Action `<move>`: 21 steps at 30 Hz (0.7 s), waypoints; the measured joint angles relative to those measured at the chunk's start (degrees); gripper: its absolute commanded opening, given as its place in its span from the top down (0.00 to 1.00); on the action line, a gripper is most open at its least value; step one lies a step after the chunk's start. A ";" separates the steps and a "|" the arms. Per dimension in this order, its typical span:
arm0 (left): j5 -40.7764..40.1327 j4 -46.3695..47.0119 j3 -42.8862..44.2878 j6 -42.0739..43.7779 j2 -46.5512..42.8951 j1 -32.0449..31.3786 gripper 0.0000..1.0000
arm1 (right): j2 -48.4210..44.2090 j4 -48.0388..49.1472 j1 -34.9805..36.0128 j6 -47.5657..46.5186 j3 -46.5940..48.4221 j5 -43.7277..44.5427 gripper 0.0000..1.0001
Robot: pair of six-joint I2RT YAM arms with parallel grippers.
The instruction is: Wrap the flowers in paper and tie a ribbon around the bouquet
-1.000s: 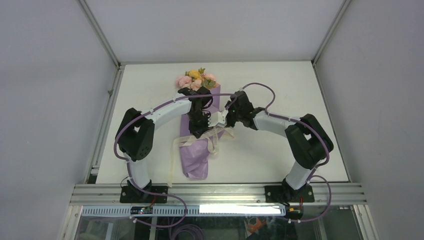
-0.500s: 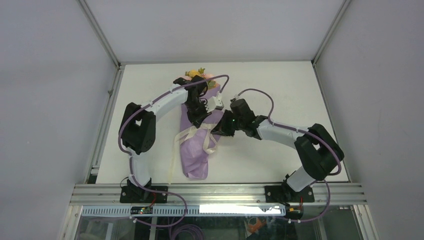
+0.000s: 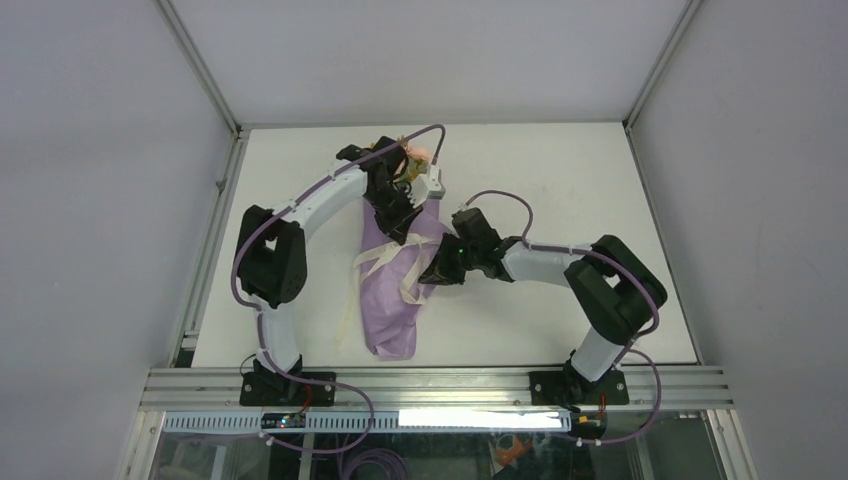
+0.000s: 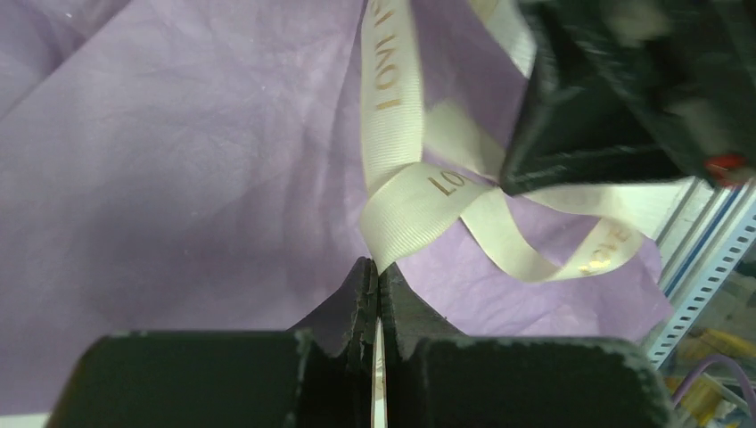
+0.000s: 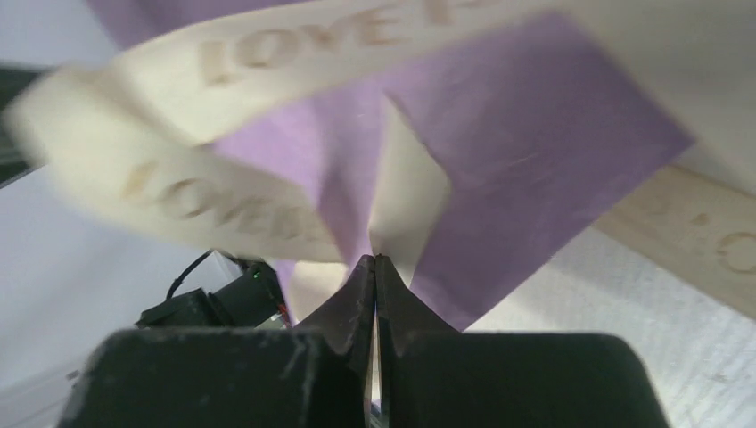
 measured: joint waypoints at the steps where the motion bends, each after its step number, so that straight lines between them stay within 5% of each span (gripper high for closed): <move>1: 0.33 0.00 -0.02 0.02 -0.74 0.00 1.00 | 0.76 -0.28 -0.13 0.04 0.02 0.39 1.00; 9: 4.22 0.15 -4.02 2.69 -9.73 -0.04 1.00 | 1.01 -2.23 -1.84 -0.24 2.64 8.46 1.00; 13: 4.52 0.13 -6.14 4.13 -10.40 -0.57 1.00 | 0.96 -2.97 -2.03 -0.98 6.05 12.22 0.81; 21: 4.37 -1.66 -12.85 9.57 -11.45 -5.18 1.00 | -5.40 -12.66 -4.31 -3.76 6.47 13.27 0.60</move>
